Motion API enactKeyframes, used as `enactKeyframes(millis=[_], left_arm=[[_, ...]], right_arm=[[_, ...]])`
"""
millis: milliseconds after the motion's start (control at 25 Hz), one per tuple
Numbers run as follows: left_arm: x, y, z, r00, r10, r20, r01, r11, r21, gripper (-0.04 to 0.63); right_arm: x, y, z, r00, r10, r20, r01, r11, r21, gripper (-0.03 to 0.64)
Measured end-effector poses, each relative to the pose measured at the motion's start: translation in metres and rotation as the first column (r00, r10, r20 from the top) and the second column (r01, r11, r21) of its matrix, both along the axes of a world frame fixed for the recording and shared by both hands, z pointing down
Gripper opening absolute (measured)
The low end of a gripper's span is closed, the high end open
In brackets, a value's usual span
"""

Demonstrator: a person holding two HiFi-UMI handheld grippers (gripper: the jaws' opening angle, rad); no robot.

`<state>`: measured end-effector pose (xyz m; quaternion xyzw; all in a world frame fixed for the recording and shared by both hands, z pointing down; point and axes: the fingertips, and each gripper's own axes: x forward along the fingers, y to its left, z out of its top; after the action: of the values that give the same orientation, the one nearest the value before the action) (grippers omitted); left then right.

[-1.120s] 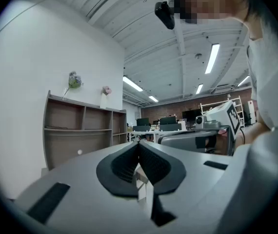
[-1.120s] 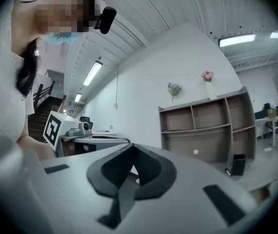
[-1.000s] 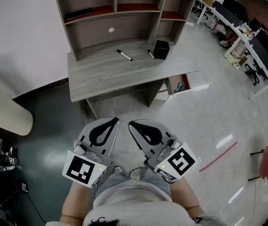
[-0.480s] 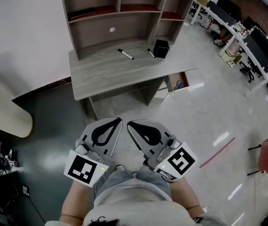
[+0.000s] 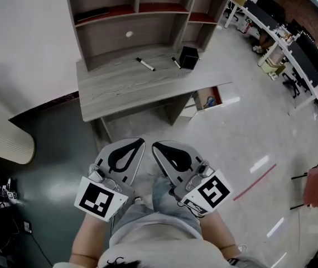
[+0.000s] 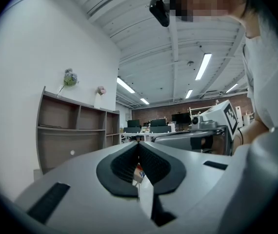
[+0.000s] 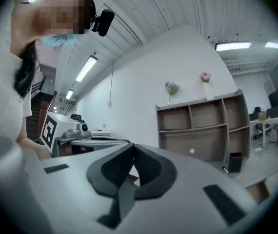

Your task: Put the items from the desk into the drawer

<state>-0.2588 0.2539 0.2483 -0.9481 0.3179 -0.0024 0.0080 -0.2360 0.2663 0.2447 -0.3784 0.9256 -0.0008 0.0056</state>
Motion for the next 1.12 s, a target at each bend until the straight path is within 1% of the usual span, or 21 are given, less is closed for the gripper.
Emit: enactKeyframes(millis=[160, 360, 760, 880, 1000, 1120], left_arm=[[0.011, -0.024, 0.000, 1.000, -0.023, 0.001, 0.023, 1.000, -0.008, 0.008], [0.033, -0.071, -0.001, 0.998, -0.059, 0.016, 0.059, 0.998, -0.013, 0.009], [0.108, -0.164, -0.015, 0.991, -0.136, -0.012, 0.136, 0.991, -0.013, 0.008], [0.128, -0.183, -0.016, 0.985, -0.169, -0.011, 0.170, 0.986, 0.007, 0.008], [0.143, -0.198, -0.013, 0.982, -0.191, -0.003, 0.191, 0.982, 0.001, 0.008], [0.151, -0.208, -0.008, 0.981, -0.193, 0.019, 0.193, 0.981, -0.006, 0.008]], right_arm=[[0.013, -0.028, -0.001, 1.000, -0.020, 0.007, 0.020, 1.000, -0.001, 0.009], [0.033, -0.074, -0.001, 0.998, -0.062, 0.016, 0.062, 0.998, -0.002, 0.009], [0.111, -0.169, -0.013, 0.991, -0.133, 0.016, 0.133, 0.991, 0.012, 0.009], [0.131, -0.187, -0.010, 0.987, -0.158, 0.014, 0.158, 0.987, 0.006, 0.009], [0.146, -0.205, -0.007, 0.985, -0.170, 0.016, 0.170, 0.985, 0.007, 0.009], [0.153, -0.215, -0.004, 0.983, -0.178, 0.034, 0.178, 0.984, 0.000, 0.009]])
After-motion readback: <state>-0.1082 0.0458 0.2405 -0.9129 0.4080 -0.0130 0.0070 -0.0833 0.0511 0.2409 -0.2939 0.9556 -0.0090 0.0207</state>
